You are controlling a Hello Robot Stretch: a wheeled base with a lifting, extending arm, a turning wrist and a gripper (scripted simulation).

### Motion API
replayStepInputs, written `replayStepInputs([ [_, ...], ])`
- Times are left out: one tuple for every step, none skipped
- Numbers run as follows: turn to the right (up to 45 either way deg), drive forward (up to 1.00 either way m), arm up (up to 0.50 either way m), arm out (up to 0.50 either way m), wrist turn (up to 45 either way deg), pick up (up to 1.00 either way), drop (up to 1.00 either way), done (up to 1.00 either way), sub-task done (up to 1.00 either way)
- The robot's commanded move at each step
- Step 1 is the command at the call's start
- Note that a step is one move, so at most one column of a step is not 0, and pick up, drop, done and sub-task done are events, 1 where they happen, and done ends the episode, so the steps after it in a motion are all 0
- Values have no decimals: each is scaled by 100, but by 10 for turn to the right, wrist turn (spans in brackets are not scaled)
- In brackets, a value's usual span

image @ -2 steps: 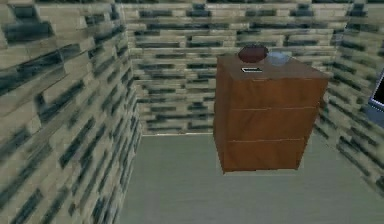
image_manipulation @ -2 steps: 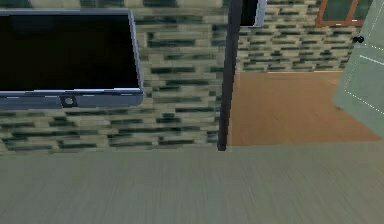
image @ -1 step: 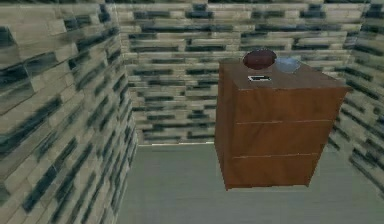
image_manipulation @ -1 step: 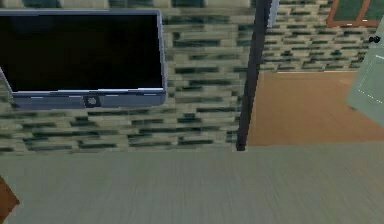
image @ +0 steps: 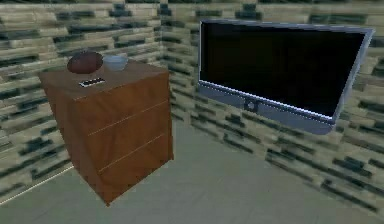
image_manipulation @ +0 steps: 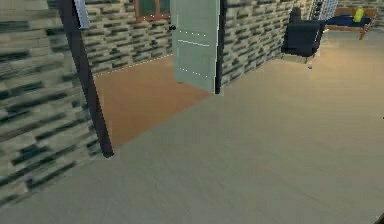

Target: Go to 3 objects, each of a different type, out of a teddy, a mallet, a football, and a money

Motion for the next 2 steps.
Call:
replayStepInputs([
  [360, 0, 0, 0, 0, 0, 0, 0, 0],
  [0, 5, 0, 0, 0, 0, 0, 0, 0],
])
